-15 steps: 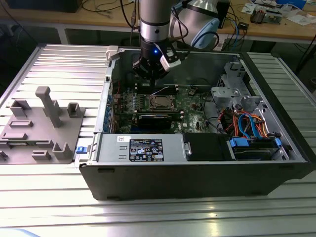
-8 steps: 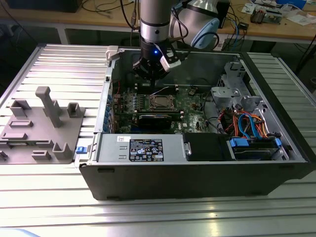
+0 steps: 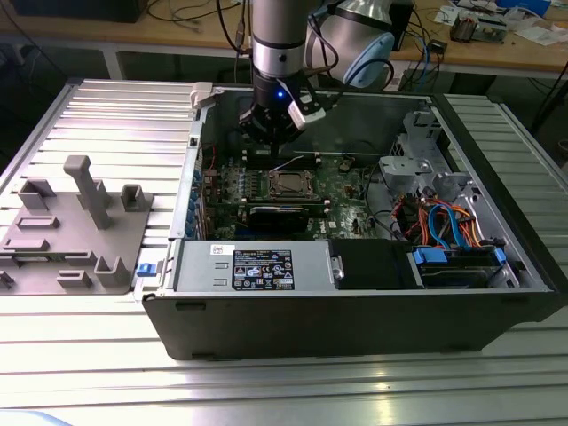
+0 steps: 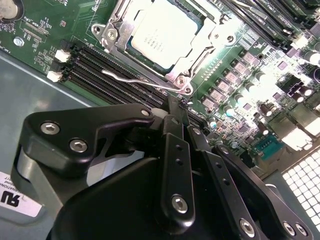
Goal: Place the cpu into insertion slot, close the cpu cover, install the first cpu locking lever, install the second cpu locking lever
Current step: 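Install the first cpu locking lever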
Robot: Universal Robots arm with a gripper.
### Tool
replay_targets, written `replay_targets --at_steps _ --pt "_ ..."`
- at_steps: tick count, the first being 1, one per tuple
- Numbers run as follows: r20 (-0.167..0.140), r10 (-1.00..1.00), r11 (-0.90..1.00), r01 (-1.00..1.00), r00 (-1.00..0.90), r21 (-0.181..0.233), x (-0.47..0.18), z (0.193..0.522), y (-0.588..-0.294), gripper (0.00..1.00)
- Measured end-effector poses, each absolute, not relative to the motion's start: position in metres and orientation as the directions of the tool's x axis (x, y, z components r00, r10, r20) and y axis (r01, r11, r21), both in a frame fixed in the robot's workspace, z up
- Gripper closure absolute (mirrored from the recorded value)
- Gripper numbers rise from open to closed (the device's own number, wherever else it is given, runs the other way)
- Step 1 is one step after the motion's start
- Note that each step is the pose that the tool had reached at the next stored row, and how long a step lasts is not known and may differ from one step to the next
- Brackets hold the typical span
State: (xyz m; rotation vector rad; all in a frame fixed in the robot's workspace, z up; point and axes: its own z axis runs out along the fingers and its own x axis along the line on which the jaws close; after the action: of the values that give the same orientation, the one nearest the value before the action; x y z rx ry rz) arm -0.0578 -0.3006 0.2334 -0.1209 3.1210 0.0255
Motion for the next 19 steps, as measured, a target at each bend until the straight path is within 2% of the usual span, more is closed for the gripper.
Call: replay_targets --at_steps 19 --pt "-0.019 -0.078 0.997 -0.078 -0.997 0.015 -0.0536 0.2267 -0.2967 0.89"
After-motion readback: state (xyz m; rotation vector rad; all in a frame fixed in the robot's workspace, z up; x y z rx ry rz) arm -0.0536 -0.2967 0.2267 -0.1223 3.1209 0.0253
